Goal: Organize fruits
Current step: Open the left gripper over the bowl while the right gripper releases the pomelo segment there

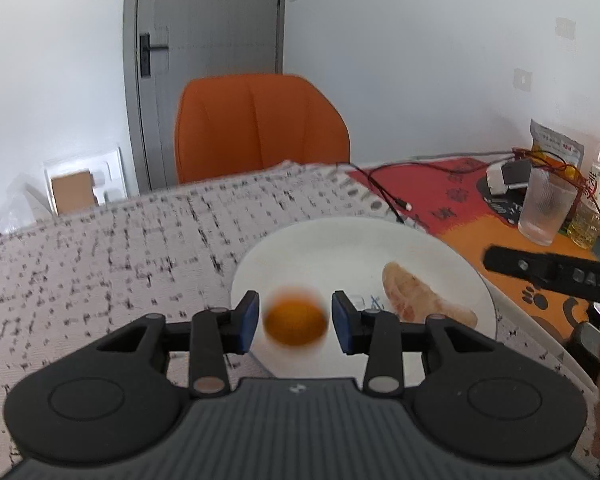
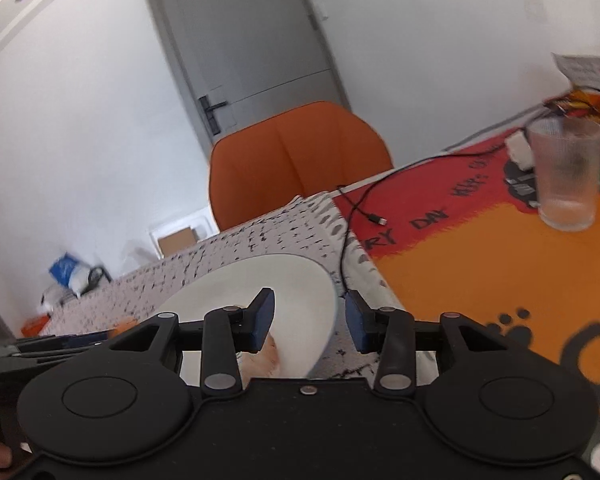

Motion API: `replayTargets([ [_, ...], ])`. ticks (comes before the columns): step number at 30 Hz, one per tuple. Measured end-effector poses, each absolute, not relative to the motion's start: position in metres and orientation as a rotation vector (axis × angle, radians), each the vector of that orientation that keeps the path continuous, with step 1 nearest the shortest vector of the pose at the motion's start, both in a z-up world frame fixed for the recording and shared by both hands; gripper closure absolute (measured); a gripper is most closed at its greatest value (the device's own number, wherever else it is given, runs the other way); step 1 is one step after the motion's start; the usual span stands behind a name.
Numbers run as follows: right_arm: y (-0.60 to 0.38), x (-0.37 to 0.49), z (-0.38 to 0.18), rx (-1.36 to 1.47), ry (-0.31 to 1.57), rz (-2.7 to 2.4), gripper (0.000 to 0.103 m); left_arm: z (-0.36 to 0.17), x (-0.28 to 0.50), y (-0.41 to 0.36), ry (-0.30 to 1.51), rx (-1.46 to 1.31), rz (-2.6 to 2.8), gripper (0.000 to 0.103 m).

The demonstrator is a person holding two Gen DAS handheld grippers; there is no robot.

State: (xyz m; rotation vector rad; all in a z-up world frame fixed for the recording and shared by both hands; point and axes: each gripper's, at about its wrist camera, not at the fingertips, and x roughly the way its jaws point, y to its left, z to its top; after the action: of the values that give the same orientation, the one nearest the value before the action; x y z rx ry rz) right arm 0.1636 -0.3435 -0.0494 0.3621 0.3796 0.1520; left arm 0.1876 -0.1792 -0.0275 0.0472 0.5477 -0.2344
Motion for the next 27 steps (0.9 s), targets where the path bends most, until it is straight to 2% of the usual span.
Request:
replayTargets([
  [6, -0.344, 0.153, -0.052, 0.367, 0.383, 0.154, 0.055, -0.022, 0.179, -0.168, 0.549, 0.029, -0.207, 0.061],
  [13, -0.336, 0.147, -0.052, 0.367, 0.381, 0.118, 0.029, -0.013, 0.154, -0.147, 0.506, 0.022, -0.168, 0.048],
  [16, -0.331, 0.143, -0.049, 0.362, 0.379, 0.126, 0.021, -0.009, 0.145, -0.134, 0.497, -0.004, -0.149, 0.042],
  [20, -0.325, 0.135, -0.043, 0.37, 0.362, 0.132, 0.0, -0.005, 0.134, -0.12, 0.491, -0.03, -0.112, 0.028],
  [22, -0.322, 0.132, -0.039, 0.383, 0.354, 0.144, 0.0, -0.003, 0.128, -0.113, 0.488, -0.036, -0.091, 0.021],
  [27, -0.31, 0.127, -0.033, 0.367, 0.369, 0.139, 0.0, 0.003, 0.114, -0.092, 0.489, -0.068, -0.042, 0.016],
])
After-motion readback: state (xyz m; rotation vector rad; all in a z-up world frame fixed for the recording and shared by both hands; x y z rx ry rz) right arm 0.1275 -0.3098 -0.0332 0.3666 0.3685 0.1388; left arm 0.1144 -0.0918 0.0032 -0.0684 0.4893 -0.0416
